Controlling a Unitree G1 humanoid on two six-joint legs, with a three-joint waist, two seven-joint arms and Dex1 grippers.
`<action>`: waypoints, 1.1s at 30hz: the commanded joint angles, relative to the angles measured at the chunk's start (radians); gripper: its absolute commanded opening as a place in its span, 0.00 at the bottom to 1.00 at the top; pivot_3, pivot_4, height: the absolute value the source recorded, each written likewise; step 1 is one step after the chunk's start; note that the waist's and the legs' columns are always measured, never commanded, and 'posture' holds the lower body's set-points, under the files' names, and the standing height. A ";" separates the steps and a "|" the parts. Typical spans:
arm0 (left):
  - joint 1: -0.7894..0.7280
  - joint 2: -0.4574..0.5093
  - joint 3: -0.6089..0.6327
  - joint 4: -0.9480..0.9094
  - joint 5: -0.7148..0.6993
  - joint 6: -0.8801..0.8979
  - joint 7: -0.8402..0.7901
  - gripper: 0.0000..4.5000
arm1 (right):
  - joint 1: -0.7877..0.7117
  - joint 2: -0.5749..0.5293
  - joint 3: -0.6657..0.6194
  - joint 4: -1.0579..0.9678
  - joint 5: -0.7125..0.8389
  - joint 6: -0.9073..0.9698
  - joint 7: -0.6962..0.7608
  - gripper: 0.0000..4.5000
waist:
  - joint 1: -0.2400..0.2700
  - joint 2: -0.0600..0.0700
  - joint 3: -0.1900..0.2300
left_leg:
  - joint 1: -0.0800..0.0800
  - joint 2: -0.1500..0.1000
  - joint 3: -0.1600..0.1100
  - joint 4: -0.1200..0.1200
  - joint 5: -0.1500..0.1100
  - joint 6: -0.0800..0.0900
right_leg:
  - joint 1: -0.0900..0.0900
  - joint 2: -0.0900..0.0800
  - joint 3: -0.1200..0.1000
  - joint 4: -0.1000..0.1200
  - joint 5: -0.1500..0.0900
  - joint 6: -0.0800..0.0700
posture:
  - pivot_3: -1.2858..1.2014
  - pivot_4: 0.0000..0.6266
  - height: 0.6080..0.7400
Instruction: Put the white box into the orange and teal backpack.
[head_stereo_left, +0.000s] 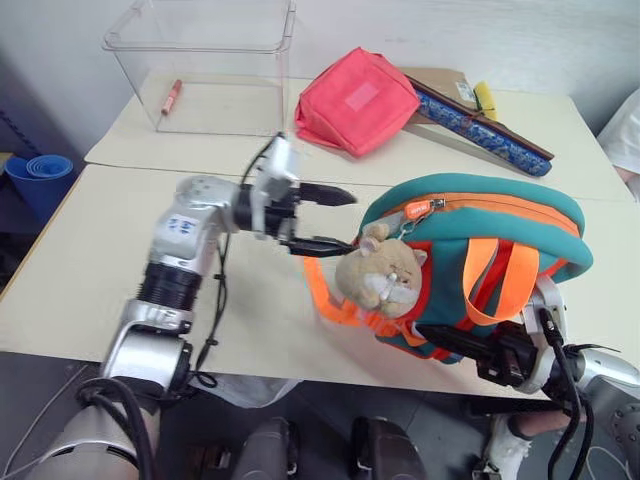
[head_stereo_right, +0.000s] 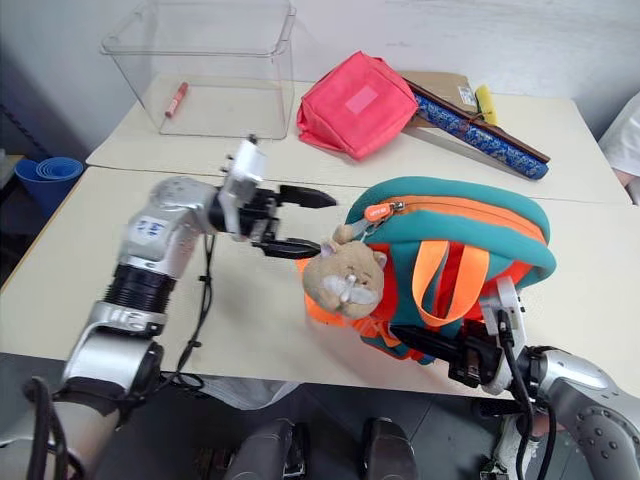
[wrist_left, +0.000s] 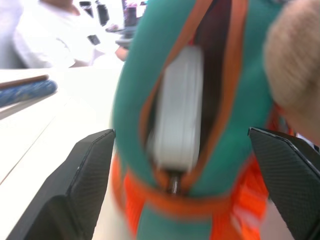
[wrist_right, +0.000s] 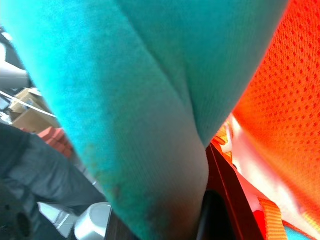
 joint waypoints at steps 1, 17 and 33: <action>0.033 0.062 0.042 -0.032 -0.026 -0.006 -0.064 0.97 | -0.004 0.019 -0.002 -0.016 -0.010 -0.036 0.003 0.01 | 0.001 0.000 0.000 | 0.000 0.000 0.000 0.000 0.000 0.000 | 0.000 0.000 0.000 0.000 0.000 0.000 | 0.52 0.24 1.00; 0.241 0.050 0.084 -0.578 -0.242 0.249 0.130 0.97 | -0.036 0.037 0.055 0.036 -0.066 -0.066 0.043 0.01 | 0.001 0.000 0.000 | -0.001 0.000 -0.002 0.001 0.000 0.000 | 0.001 0.000 0.000 0.001 0.000 0.000 | 0.52 0.24 1.00; 0.245 -0.051 -0.082 -0.589 -0.175 0.161 0.132 0.97 | -0.076 0.059 0.067 0.031 -0.068 -0.057 0.009 0.01 | 0.003 0.000 0.000 | 0.000 -0.001 -0.001 0.000 0.000 0.000 | 0.001 0.000 0.001 0.000 0.000 0.000 | 0.52 0.24 1.00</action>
